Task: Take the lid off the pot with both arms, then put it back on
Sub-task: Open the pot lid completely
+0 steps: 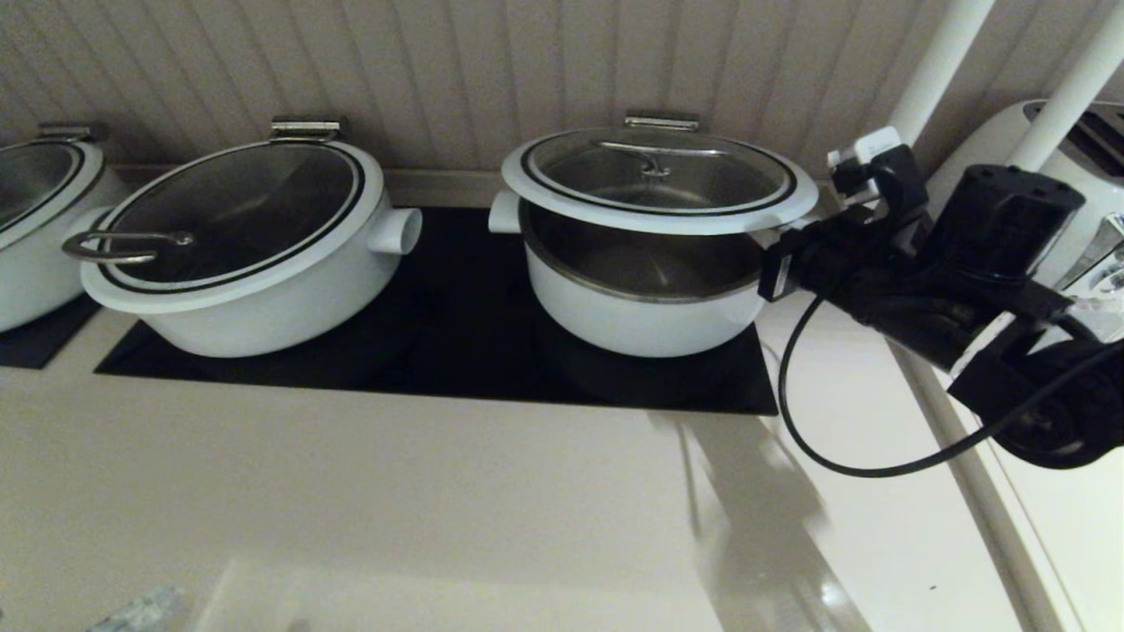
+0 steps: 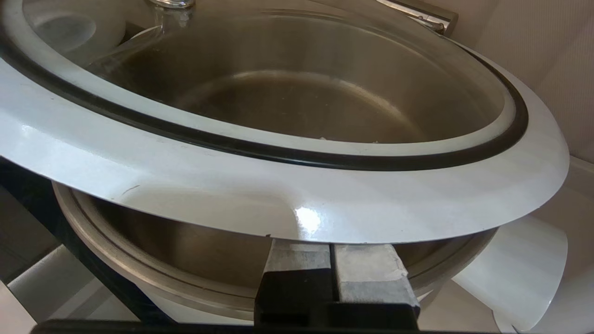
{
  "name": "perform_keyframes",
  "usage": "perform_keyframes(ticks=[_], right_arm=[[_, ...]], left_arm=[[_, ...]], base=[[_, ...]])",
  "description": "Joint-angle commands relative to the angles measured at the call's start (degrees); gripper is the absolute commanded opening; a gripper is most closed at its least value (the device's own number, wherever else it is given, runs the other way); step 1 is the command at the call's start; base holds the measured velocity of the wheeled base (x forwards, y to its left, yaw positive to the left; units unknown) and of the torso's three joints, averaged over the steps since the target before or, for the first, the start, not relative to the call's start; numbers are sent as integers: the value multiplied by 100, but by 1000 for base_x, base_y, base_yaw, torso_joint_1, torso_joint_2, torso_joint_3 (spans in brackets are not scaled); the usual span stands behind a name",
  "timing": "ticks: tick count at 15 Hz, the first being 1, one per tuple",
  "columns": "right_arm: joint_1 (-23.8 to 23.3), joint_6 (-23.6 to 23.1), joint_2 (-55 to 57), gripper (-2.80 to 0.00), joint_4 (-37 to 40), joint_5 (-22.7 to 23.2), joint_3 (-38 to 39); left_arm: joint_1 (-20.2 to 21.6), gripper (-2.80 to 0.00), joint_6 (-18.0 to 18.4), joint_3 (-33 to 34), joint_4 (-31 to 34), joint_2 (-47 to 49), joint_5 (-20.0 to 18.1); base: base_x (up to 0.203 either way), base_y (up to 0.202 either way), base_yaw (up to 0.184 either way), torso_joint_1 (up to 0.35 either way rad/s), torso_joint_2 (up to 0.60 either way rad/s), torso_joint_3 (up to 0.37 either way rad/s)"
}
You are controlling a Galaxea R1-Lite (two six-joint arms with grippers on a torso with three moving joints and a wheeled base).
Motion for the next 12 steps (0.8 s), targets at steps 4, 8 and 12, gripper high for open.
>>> perform_keyframes(ticks=[4,8,12], right_arm=[[-3,-8,-14,-280,-35,-5,1],[-3,9,-14,-280,-35,-5,10],[-3,1,-6,-280,-35,-5,1]], left_arm=[[-5,-280,-59,2,1903,-1647,-467],[-67,-280,-88,2,1903,-1647,-503],[-67,-280,-254,2,1894,-1647,-468]], base=[[0,0,0,0,0,0],[0,0,0,0,0,0],[0,0,0,0,0,0]])
